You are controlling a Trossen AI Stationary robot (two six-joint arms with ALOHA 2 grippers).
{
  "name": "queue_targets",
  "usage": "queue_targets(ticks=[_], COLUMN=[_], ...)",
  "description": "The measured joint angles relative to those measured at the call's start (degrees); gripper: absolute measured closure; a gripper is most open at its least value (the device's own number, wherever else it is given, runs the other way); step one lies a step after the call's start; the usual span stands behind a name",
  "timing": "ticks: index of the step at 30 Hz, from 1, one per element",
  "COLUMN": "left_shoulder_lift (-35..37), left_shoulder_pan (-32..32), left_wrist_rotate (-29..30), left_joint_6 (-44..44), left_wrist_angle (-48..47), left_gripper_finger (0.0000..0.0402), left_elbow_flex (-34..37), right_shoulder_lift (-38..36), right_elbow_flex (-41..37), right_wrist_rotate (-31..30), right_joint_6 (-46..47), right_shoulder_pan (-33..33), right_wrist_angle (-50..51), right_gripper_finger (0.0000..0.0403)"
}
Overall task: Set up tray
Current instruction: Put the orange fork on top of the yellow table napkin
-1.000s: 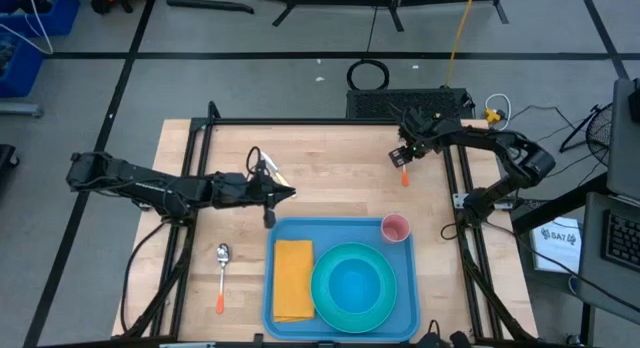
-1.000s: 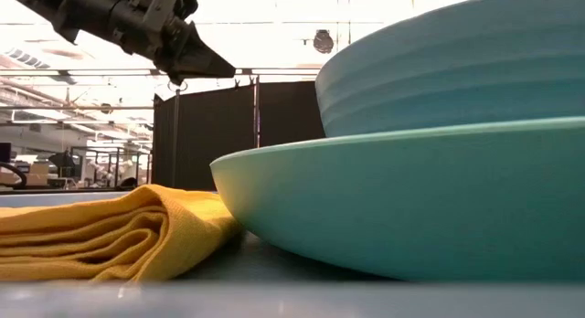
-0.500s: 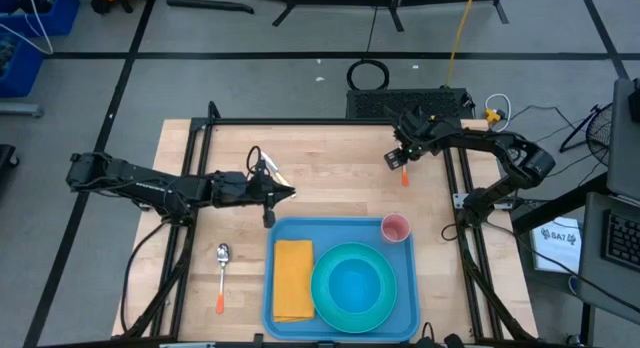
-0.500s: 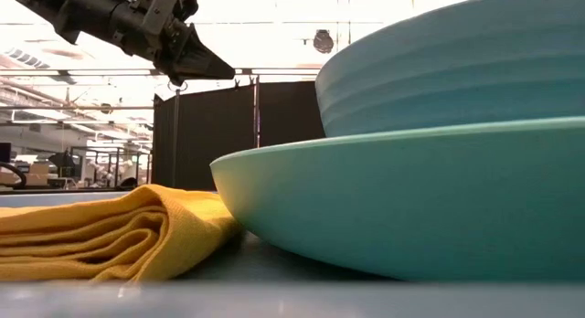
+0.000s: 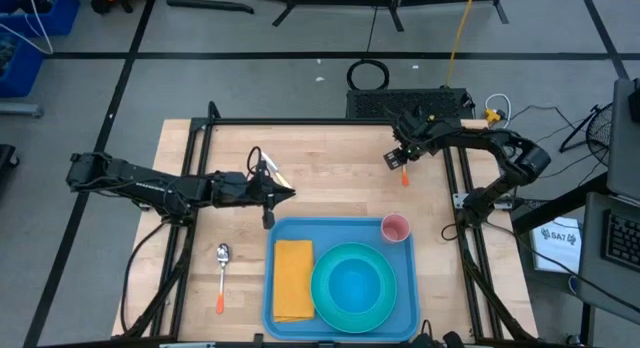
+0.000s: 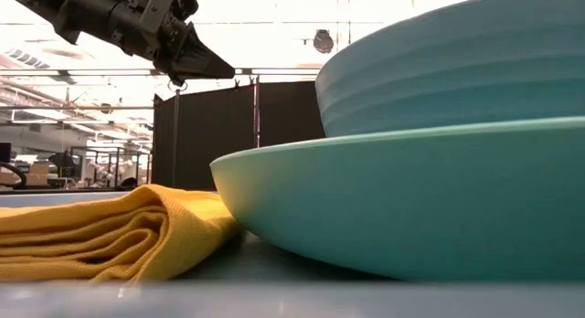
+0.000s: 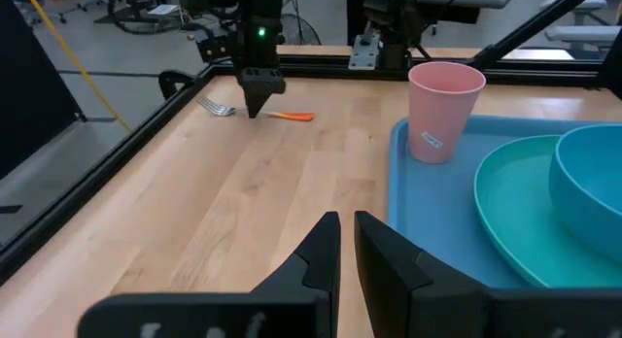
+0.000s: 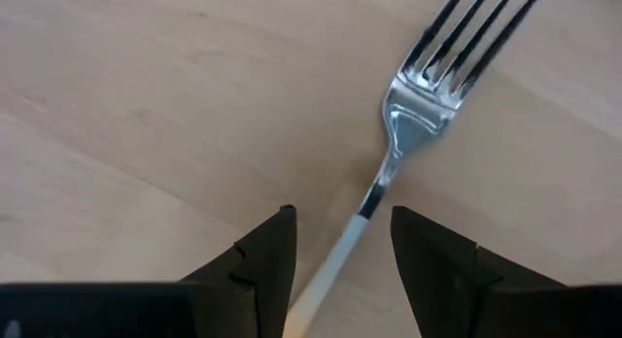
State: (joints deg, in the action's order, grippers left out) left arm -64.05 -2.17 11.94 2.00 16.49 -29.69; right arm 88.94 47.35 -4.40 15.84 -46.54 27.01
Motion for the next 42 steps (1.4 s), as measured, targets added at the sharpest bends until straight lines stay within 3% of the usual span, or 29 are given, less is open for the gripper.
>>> queue_targets(ticks=[9,12,15,17,27,32,39,42], left_shoulder_lift=[0.0,0.0,0.0,0.0,0.0,0.0,0.0,0.0], left_shoulder_pan=[0.0,0.0,0.0,0.0,0.0,0.0,0.0,0.1], left_wrist_rotate=[-0.1,-0.1,-0.1,-0.1,-0.1,-0.1,0.1,0.1], left_joint_6=[-0.1,-0.2,-0.2,-0.1,0.0,0.1,0.0,-0.1], left_wrist_angle=[-0.1,-0.2,-0.5,-0.5,-0.5,-0.4,0.0,0.1], left_gripper_finger=[0.0364,0.0364,0.0364,0.0364,0.0364,0.0364,0.0364,0.0364], left_elbow_flex=[0.0,0.0,0.0,0.0,0.0,0.0,0.0,0.0], right_shoulder_lift=[2.9,2.9,2.9,3.0,0.2,-4.4,-7.8,-6.4], right_elbow_flex=[0.2,0.2,0.2,0.1,-0.2,1.3,6.0,11.2], right_wrist_rotate=[0.1,0.4,1.1,0.2,-4.1,-1.7,-5.0,-7.9], right_joint_6=[0.0,-0.6,-2.7,-4.1,-6.5,-5.4,-1.4,1.3], right_shoulder_pan=[0.0,0.0,0.1,0.3,3.8,7.1,19.0,24.2], right_wrist_angle=[-1.7,-1.8,-1.9,-2.2,-8.3,-8.6,-8.4,-2.8], right_gripper_finger=[0.0251,0.0292,0.0371,0.0390,0.0400,0.0401,0.0402,0.0402])
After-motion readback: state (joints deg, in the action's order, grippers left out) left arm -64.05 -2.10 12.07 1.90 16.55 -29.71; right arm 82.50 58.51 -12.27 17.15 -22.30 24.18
